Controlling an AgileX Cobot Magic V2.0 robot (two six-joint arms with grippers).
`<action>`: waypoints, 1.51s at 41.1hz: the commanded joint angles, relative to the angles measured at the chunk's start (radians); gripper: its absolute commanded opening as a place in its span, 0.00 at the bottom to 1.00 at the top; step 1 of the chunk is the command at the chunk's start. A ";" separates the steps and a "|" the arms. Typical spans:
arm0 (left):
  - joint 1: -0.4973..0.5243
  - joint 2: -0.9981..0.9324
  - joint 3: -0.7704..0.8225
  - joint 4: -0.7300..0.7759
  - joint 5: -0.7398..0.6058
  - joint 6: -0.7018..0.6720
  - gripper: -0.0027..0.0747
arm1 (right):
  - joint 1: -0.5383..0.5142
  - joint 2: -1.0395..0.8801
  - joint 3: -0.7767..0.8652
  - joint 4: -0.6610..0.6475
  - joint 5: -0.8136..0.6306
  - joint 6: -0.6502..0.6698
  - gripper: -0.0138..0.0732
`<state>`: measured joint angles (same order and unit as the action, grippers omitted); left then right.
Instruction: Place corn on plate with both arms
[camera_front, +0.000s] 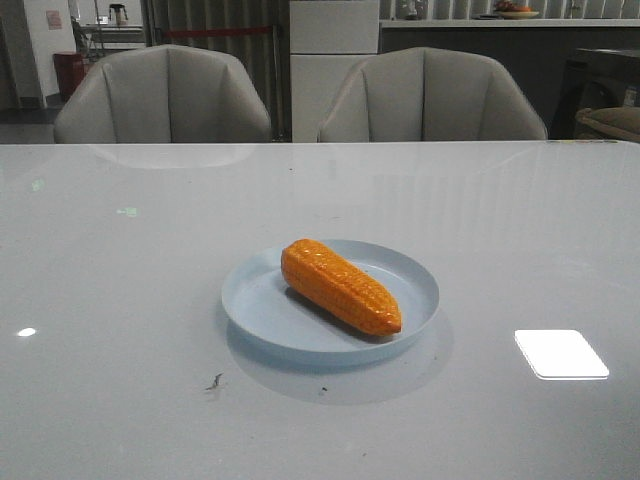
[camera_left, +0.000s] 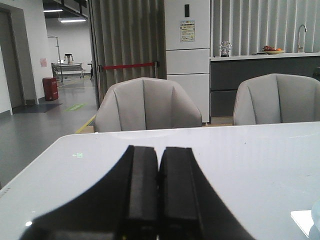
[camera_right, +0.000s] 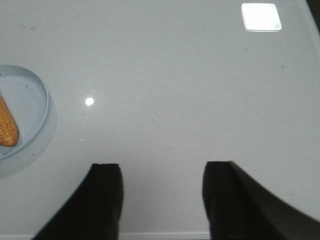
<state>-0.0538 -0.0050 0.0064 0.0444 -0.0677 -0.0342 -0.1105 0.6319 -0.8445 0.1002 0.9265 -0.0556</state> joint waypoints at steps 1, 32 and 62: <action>0.001 -0.016 0.003 -0.011 -0.080 -0.003 0.15 | 0.024 -0.050 0.021 -0.010 -0.144 -0.001 0.44; 0.001 -0.016 0.003 -0.011 -0.080 -0.003 0.15 | 0.145 -0.629 0.862 -0.071 -0.933 0.001 0.23; 0.001 -0.014 0.003 -0.011 -0.082 -0.003 0.15 | 0.147 -0.659 0.857 -0.066 -0.838 0.001 0.23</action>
<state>-0.0538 -0.0050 0.0064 0.0444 -0.0677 -0.0342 0.0340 -0.0109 0.0297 0.0283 0.1676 -0.0556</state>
